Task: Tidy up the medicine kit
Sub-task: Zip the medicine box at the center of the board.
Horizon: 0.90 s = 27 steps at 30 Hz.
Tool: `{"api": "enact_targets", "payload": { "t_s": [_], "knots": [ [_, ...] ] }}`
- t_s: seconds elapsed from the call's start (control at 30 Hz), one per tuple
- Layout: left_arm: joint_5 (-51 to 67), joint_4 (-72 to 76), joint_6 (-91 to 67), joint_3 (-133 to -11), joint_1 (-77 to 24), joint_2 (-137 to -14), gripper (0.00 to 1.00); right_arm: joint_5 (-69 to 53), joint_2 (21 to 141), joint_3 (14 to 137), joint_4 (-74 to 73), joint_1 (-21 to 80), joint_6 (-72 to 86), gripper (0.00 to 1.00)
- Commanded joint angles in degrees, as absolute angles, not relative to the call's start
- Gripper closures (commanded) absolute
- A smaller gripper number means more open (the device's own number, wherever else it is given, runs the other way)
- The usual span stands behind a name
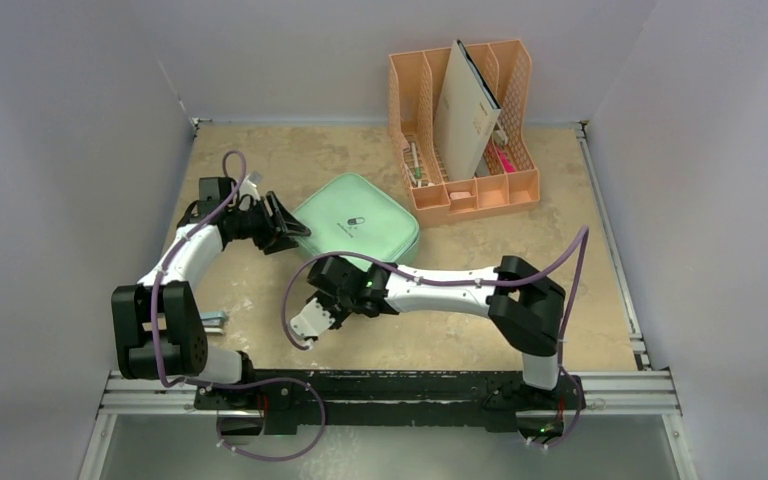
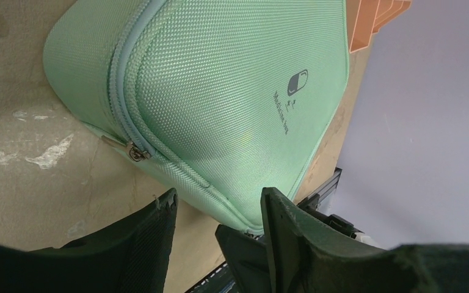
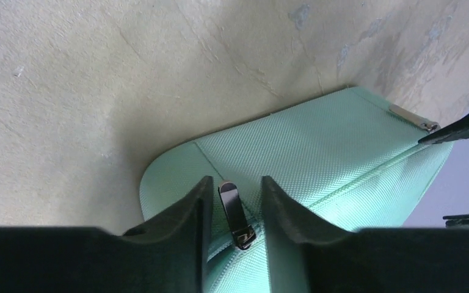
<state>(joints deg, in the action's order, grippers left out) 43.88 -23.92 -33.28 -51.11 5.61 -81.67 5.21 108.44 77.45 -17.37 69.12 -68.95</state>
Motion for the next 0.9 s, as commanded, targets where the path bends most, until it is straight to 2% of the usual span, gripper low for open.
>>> {"api": "enact_targets", "payload": {
  "t_s": [0.0,0.1,0.37,0.57,0.77,0.87],
  "knots": [
    [43.17,-23.85,-30.95,-51.37,6.42,-82.01,0.5,10.2,106.95,77.71,-20.96,68.82,-72.84,0.75],
    [41.66,-26.27,-29.27,-52.53,7.1,-83.5,0.5,9.26,106.04,77.31,-21.19,68.63,-71.93,1.0],
    [38.63,-29.9,-26.99,-54.33,8.62,-87.87,0.5,-4.75,99.34,74.94,-22.03,65.04,-61.46,1.0],
    [37.87,-29.59,-27.27,-54.61,9.62,-88.02,0.51,-11.84,90.61,57.42,-2.97,61.87,-50.23,1.0],
    [40.34,-28.25,-29.28,-54.08,9.79,-85.1,0.51,-15.18,88.78,53.81,1.04,61.39,-49.54,1.0],
    [39.42,-28.89,-31.14,-53.8,9.76,-80.74,0.47,-16.7,88.84,54.67,2.33,61.42,-50.16,1.0]
  ]
}}
